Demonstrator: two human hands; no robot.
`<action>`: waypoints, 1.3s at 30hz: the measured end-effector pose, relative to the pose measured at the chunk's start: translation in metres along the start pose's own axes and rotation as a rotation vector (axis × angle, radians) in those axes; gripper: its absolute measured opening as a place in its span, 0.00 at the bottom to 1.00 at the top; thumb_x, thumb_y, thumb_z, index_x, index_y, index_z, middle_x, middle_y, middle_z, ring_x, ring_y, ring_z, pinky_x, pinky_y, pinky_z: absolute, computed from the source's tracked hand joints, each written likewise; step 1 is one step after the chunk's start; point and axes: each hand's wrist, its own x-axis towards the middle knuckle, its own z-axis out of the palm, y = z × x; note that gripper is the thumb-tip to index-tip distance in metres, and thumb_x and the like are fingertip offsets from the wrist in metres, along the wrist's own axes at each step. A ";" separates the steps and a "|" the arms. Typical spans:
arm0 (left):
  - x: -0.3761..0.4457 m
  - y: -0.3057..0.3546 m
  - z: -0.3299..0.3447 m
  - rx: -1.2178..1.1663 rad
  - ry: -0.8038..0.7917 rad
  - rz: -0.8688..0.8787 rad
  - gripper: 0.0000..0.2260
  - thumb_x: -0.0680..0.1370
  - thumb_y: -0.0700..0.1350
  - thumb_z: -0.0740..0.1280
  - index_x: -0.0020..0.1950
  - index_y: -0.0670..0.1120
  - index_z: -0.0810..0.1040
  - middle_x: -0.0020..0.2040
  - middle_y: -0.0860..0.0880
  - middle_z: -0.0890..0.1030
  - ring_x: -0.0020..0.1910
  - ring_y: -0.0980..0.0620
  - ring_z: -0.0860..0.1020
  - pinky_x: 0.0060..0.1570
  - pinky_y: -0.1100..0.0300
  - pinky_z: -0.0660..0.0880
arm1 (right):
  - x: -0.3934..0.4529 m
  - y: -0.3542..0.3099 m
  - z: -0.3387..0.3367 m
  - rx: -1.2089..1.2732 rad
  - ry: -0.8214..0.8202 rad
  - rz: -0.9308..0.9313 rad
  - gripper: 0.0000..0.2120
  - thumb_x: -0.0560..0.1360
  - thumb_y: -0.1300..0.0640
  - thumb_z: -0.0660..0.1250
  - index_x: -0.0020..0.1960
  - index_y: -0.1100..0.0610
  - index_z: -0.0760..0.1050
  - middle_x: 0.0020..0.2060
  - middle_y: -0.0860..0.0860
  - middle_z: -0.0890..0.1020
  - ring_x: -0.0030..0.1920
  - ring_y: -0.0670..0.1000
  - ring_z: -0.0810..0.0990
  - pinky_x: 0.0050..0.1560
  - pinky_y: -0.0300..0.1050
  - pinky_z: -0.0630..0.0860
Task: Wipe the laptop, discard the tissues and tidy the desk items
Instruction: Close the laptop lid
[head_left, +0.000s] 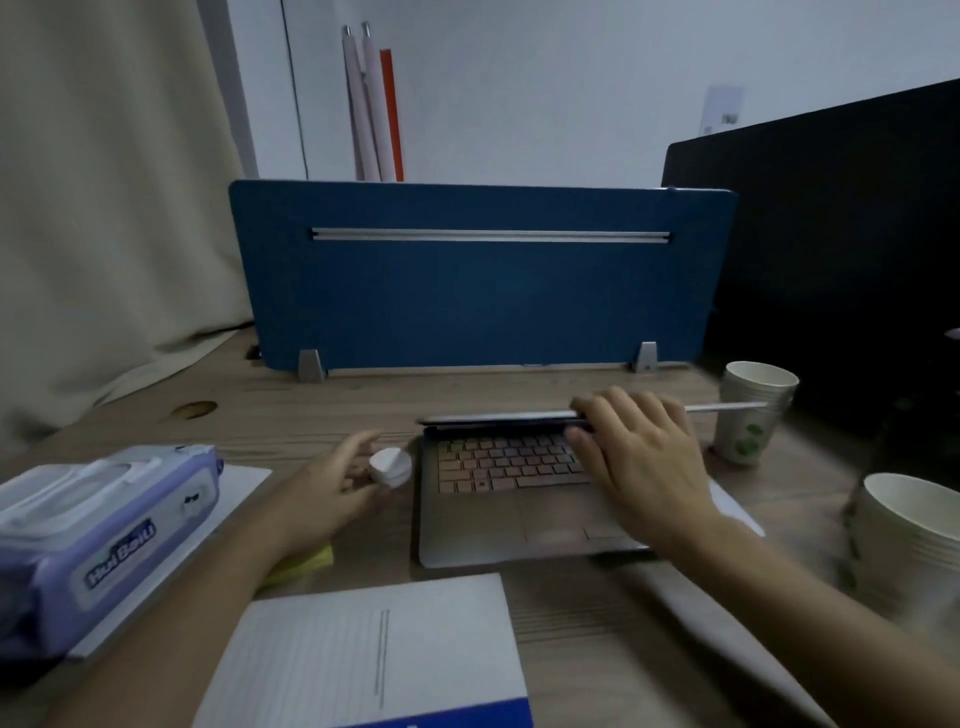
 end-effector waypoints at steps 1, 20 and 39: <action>0.000 0.000 -0.001 0.002 -0.003 -0.012 0.32 0.73 0.64 0.68 0.74 0.67 0.57 0.68 0.58 0.74 0.54 0.65 0.74 0.47 0.64 0.73 | -0.011 0.000 -0.002 0.007 -0.039 -0.020 0.18 0.83 0.42 0.48 0.60 0.49 0.72 0.53 0.47 0.79 0.52 0.53 0.76 0.53 0.49 0.67; 0.003 -0.006 -0.001 0.041 -0.006 -0.017 0.30 0.75 0.54 0.71 0.74 0.61 0.62 0.70 0.55 0.74 0.62 0.58 0.74 0.58 0.57 0.71 | -0.070 0.002 0.007 0.184 -0.505 -0.017 0.27 0.78 0.32 0.42 0.76 0.35 0.51 0.73 0.37 0.62 0.73 0.45 0.58 0.64 0.45 0.50; 0.002 -0.001 -0.001 0.053 -0.007 -0.029 0.26 0.76 0.54 0.71 0.71 0.62 0.65 0.65 0.57 0.77 0.60 0.59 0.74 0.57 0.57 0.69 | -0.062 0.005 0.023 0.270 -0.488 0.070 0.25 0.75 0.36 0.60 0.71 0.37 0.64 0.70 0.40 0.66 0.71 0.47 0.61 0.63 0.46 0.52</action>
